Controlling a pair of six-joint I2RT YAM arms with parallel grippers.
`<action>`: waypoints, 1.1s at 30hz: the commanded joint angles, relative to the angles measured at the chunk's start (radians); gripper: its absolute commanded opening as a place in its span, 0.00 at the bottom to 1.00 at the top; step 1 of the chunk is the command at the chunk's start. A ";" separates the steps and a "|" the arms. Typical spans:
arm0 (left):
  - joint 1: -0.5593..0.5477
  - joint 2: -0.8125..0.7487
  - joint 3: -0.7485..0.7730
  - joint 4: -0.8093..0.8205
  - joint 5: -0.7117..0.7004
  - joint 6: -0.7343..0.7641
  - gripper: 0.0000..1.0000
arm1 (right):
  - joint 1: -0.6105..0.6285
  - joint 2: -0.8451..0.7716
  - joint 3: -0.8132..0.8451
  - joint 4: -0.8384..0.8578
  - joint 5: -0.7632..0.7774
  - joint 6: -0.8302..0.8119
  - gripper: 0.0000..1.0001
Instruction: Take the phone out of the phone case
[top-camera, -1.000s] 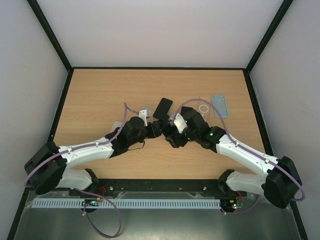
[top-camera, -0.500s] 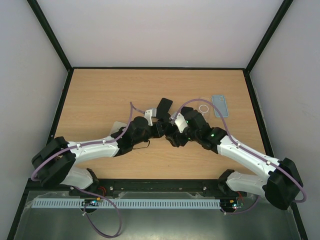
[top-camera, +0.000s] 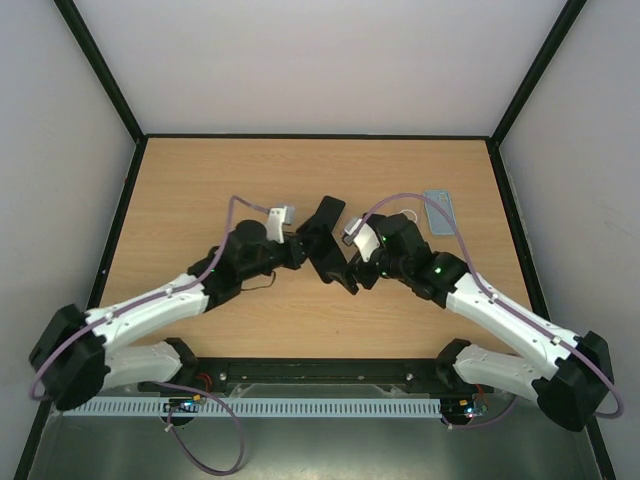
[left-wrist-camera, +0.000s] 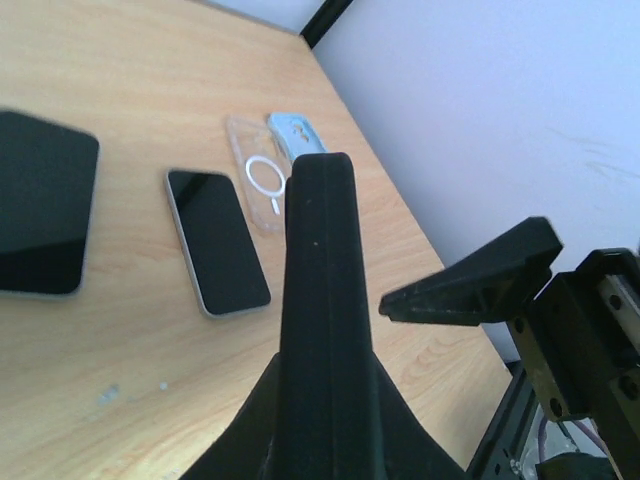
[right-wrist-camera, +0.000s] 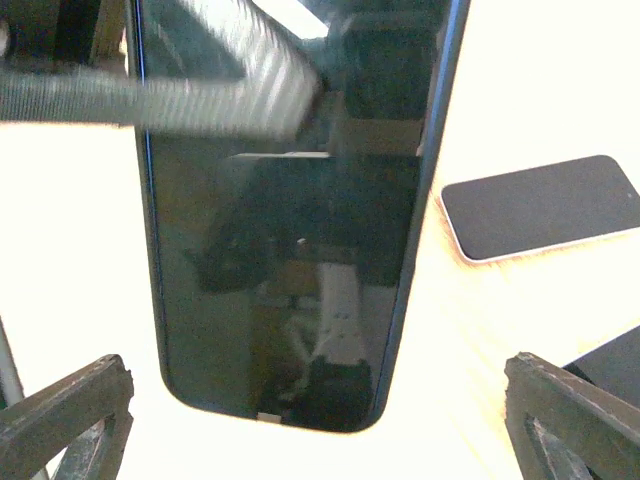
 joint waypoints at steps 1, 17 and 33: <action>0.063 -0.142 0.017 -0.062 0.156 0.141 0.02 | -0.020 -0.041 0.068 -0.090 -0.103 0.007 0.98; 0.068 -0.298 -0.003 -0.009 0.459 0.240 0.02 | -0.035 0.042 0.212 -0.308 -0.642 -0.072 0.42; 0.068 -0.360 -0.086 0.065 0.480 0.221 0.36 | -0.036 0.052 0.253 -0.233 -0.733 0.068 0.02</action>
